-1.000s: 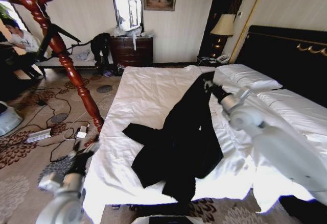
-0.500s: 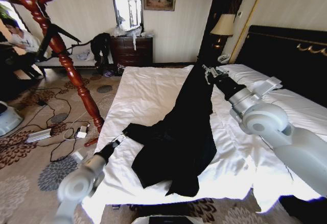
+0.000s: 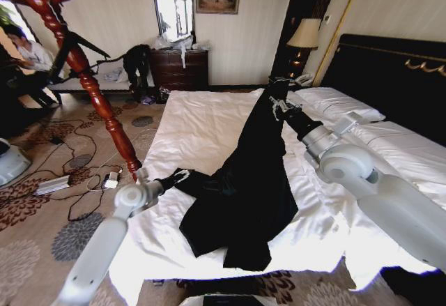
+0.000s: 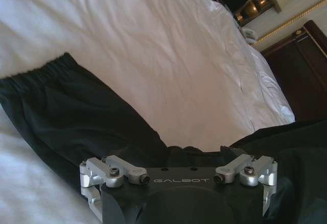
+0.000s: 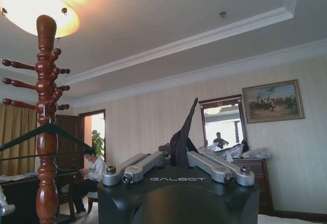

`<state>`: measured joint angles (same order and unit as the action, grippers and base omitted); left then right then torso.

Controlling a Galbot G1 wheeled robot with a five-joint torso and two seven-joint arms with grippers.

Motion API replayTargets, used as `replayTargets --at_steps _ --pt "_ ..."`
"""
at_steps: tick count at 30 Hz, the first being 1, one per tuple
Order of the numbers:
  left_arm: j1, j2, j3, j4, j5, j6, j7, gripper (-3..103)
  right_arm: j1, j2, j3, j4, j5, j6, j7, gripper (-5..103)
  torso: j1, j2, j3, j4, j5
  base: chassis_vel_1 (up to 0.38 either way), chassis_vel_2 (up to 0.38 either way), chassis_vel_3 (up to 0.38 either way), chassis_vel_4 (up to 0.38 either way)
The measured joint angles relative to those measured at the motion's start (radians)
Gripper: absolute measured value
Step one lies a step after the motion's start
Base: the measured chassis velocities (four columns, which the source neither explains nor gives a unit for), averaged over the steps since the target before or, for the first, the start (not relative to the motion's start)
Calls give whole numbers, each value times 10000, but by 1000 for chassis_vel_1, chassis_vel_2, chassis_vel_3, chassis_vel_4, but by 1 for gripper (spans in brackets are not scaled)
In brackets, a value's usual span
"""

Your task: Pick up the clothes from the bed and hang them on the clothes hanger.

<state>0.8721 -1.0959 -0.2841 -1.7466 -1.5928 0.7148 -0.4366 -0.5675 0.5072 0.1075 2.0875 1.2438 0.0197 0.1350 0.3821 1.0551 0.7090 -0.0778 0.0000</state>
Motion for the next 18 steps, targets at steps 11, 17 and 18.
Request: replayTargets --at_steps 11,17,18 --pt "-102 -983 630 535 307 162 -223 97 -86 -340 169 107 81 45 -55 1 -3 0 -2 -2 0 0 0 0 0" --pt "197 -1056 510 402 477 -48 48 75 -169 -375 260 134 86 58 -47 1 -3 0 -2 -1 1 0 0 0 0" --pt "256 -1031 459 371 483 -90 87 70 -193 -376 285 134 82 63 -40 1 -3 0 -2 1 0 0 0 0 0"
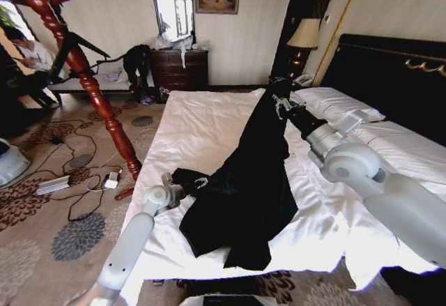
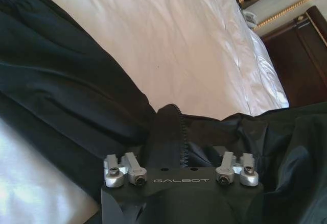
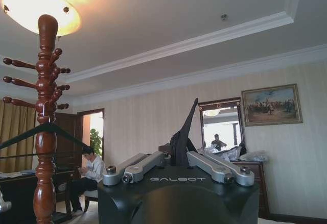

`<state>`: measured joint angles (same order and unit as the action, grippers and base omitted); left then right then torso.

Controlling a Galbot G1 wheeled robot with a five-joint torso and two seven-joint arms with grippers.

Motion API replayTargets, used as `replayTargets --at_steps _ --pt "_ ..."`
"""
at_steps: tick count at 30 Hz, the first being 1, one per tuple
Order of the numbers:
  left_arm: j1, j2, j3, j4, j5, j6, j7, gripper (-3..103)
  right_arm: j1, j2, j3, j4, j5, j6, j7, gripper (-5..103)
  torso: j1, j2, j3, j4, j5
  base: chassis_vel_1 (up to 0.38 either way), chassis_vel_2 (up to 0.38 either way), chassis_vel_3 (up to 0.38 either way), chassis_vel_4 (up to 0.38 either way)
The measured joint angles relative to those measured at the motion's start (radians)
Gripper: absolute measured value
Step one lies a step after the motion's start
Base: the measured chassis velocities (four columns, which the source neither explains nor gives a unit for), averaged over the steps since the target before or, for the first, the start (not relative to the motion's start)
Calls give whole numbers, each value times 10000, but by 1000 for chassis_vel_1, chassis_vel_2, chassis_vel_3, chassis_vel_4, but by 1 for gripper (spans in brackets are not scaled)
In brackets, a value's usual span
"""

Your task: Pick up the clothes from the bed and hang them on the clothes hanger.

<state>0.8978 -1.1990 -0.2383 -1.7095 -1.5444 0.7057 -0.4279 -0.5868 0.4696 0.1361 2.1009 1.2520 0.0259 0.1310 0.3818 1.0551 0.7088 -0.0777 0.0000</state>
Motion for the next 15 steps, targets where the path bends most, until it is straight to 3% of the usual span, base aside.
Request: replayTargets --at_steps 2,5,9,10,12,13,15 --pt "95 47 -77 -67 4 -71 49 58 -29 0 29 -20 -2 13 18 1 0 0 0 0 0 0 0 0 0" --pt "206 67 -151 -145 4 -100 113 53 -36 1 64 -74 -2 32 47 1 0 1 0 -1 0 0 0 0 0" --pt "341 13 -316 -265 186 -325 454 30 -60 -71 151 -130 -5 77 107 1 0 0 0 -2 -2 0 0 0 0" --pt "341 13 -316 -265 186 -325 454 30 -60 -71 151 -130 -5 77 107 1 0 0 0 -2 -2 0 0 0 0" --pt "358 82 -345 -295 1004 -844 1033 25 -89 -162 224 -187 -12 142 186 1 0 1 0 -5 -1 0 0 0 0" --pt "358 82 -345 -295 1004 -844 1033 25 -89 -162 224 -187 -12 142 186 1 0 1 0 -5 -1 0 0 0 0" --pt "338 192 -463 -372 1268 -1098 1265 15 -83 -205 282 -296 -14 189 241 1 0 0 0 -4 -2 0 0 0 0"
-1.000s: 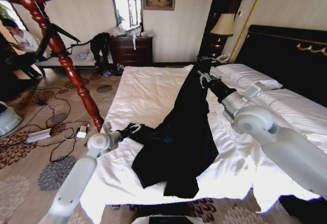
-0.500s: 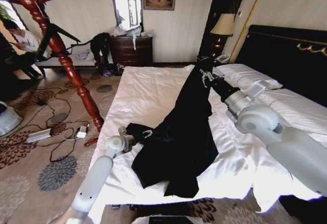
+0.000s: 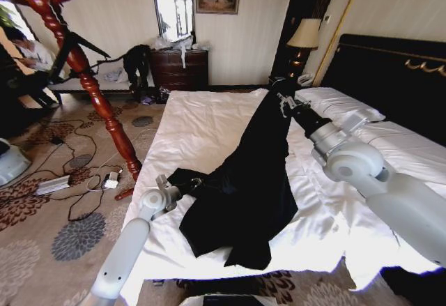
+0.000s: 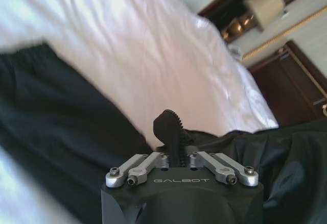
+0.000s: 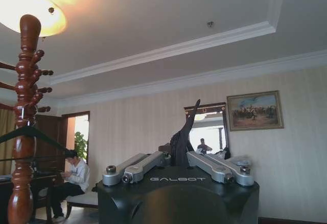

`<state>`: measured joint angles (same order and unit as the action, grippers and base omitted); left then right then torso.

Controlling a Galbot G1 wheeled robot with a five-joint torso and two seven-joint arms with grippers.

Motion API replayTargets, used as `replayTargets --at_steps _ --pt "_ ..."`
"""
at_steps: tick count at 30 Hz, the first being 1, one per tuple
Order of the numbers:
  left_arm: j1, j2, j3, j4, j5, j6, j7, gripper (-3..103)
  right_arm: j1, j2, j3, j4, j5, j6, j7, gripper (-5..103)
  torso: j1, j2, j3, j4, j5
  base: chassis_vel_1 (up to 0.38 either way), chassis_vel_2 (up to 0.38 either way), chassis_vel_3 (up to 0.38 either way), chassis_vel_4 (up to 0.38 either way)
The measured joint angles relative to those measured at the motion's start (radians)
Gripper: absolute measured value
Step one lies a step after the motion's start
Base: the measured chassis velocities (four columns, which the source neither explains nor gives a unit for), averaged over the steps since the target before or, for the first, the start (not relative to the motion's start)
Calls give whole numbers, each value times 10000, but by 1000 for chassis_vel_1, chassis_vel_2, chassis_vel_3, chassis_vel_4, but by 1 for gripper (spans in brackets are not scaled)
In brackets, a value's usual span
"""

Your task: Pick up the clothes from the bed and hang them on the clothes hanger.

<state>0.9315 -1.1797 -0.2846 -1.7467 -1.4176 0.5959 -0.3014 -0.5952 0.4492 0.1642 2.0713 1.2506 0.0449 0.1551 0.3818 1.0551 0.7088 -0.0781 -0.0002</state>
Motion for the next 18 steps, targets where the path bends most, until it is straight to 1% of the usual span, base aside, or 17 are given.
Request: replayTargets --at_steps 1,2,3,4,6,7,8,9,10,11,12,13,14,15,16,17,18 --pt "-100 143 -173 -107 40 -142 119 9 46 -15 34 -123 0 27 27 1 0 0 0 3 0 0 0 0 0" --pt "-100 143 -173 -107 40 -142 119 9 46 -15 34 -123 0 27 27 1 0 0 0 3 0 0 0 0 0" --pt "-160 202 -228 -137 48 -189 153 4 70 -21 42 -173 0 41 30 1 0 0 0 4 0 0 0 0 0" --pt "-214 253 -275 -159 54 -230 183 2 85 -24 46 -207 0 50 32 1 0 1 0 4 0 0 0 0 0" --pt "-243 279 -299 -168 58 -251 195 2 103 -27 51 -241 0 58 34 1 0 0 0 3 0 0 0 0 0" --pt "-920 717 -558 -195 18 -558 289 2 297 -36 69 -630 0 136 41 1 0 0 1 4 -2 0 0 0 0" --pt "-1416 962 -659 -172 -132 -696 289 2 449 -20 67 -875 2 178 53 1 0 0 1 1 2 0 0 0 0" --pt "-1416 962 -659 -172 -132 -696 289 2 449 -20 67 -875 2 178 53 1 0 0 1 1 2 0 0 0 0" --pt "-2204 1359 -756 -135 -538 -815 268 2 873 64 -51 -1280 52 243 134 1 1 0 1 -1 2 0 0 0 0" --pt "-2559 1526 -760 -122 -715 -829 246 2 1120 117 -129 -1452 106 254 186 1 1 0 1 -1 1 0 0 0 0" --pt "-3343 1864 -754 -94 -985 -834 191 2 1694 230 -283 -1743 260 275 288 1 1 0 2 1 3 0 0 0 0" --pt "-3818 2049 -745 -82 -1114 -835 166 2 2127 296 -359 -1878 378 284 350 1 2 -1 3 1 2 0 0 0 0" --pt "-3818 2049 -745 -82 -1114 -835 166 2 2127 296 -359 -1878 378 284 350 1 2 -1 3 1 2 0 0 0 0" --pt "-4447 2265 -741 -81 -1330 -834 116 2 2588 357 -414 -1986 509 286 409 1 4 -1 3 5 -2 0 0 0 0" --pt "-4814 2382 -743 -85 -1483 -834 64 2 2861 389 -440 -2027 597 286 437 1 4 -1 3 4 -4 0 0 0 0" --pt "-5509 2620 -778 -137 -1789 -837 -18 2 3353 422 -463 -2095 796 287 477 1 4 -1 2 2 -3 0 0 0 0" --pt "-5509 2620 -778 -137 -1789 -837 -18 2 3353 422 -463 -2095 796 287 477 1 4 -1 2 2 -3 0 0 0 0"
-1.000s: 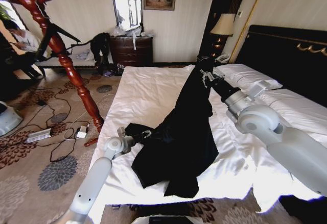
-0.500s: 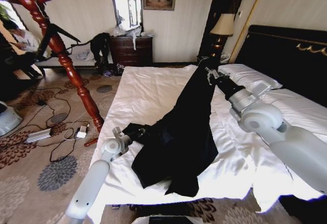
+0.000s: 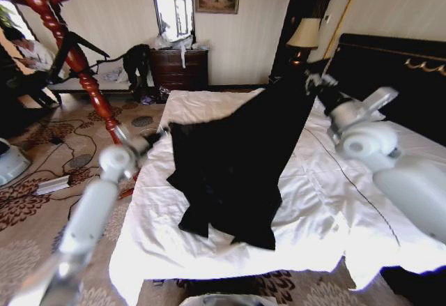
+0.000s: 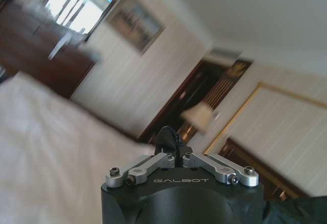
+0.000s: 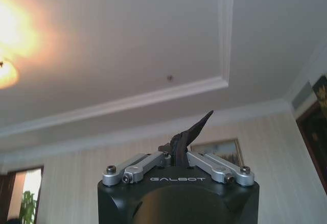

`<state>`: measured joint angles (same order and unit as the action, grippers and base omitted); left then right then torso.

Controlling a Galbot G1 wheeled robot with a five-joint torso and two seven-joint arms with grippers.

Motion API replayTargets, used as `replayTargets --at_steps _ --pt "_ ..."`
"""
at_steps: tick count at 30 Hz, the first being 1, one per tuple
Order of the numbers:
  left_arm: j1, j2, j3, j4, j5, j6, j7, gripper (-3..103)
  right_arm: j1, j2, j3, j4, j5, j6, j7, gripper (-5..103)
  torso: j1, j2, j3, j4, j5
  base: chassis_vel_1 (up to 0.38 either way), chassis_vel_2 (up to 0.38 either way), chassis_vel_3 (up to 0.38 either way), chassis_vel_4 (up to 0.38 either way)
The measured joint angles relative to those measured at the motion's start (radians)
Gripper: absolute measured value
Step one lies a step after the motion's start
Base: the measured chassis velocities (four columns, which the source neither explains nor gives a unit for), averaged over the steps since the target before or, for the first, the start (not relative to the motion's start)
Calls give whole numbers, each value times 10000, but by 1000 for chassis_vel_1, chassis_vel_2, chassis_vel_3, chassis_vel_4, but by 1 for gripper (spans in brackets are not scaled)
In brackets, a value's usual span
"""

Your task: Pick up the clothes from the bed and hang them on the clothes hanger.

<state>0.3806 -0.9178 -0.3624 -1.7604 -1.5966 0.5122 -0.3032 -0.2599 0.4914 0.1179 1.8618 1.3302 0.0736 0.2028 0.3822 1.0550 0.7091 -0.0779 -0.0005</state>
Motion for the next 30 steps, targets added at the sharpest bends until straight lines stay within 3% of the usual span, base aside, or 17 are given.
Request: replayTargets --at_steps 2,6,8,10,11,12,13,15,16,18,19,21,24,30 --pt "-1063 757 -76 -379 -567 29 -67 2 694 -104 113 -4 405 1 24 1 -1 1 -2 -1 6 0 0 0 0" --pt "-1038 1721 -271 -1458 -1081 134 -56 2 415 -613 594 649 633 15 9 1 -1 2 -4 2 2 0 0 0 0" --pt "-238 2212 -470 -2530 -1154 198 -92 2 -382 -991 798 1557 598 104 47 1 -7 3 -7 -3 3 0 0 0 0" --pt "942 2445 -857 -3583 -701 249 -112 2 -1391 -1061 864 2356 308 181 253 1 -9 5 -7 -7 1 0 0 0 0" --pt "942 2445 -857 -3583 -701 249 -112 2 -1391 -1061 864 2356 308 181 253 1 -9 5 -7 -7 1 0 0 0 0" --pt "2156 2445 -1135 -4340 9 264 -92 2 -2132 -949 882 2799 -2 199 395 1 -9 4 -6 0 11 0 0 0 0" --pt "3509 2238 -1230 -4794 965 279 -73 2 -2914 -838 915 3146 -384 207 491 1 -7 4 -6 9 15 0 0 0 0" --pt "6337 1364 -1024 -5059 2956 328 -83 2 -4526 -597 911 3548 -1291 232 584 1 -5 3 -3 -4 -9 0 0 0 0" --pt "6337 1364 -1024 -5059 2956 328 -83 2 -4526 -597 911 3548 -1291 232 584 1 -5 3 -3 -4 -9 0 0 0 0" --pt "8029 681 -685 -4893 3994 310 -165 2 -5668 -442 754 3606 -1938 234 600 1 -6 2 -3 5 2 0 0 0 0" --pt "8029 681 -685 -4893 3994 310 -165 2 -5668 -442 754 3606 -1938 234 600 1 -6 2 -3 5 2 0 0 0 0" --pt "9468 173 -157 -4532 4831 338 -365 2 -6679 -270 587 3472 -2685 233 573 1 -8 2 -5 0 7 0 0 0 0" --pt "10178 -72 247 -4289 5271 542 -628 2 -7085 -70 453 3265 -3023 233 543 1 -7 3 -5 -3 6 0 0 0 0" --pt "11137 -418 345 -4626 4967 1262 -1505 2 -7142 331 210 2989 -3196 233 548 1 -4 3 -4 0 5 0 0 0 0"
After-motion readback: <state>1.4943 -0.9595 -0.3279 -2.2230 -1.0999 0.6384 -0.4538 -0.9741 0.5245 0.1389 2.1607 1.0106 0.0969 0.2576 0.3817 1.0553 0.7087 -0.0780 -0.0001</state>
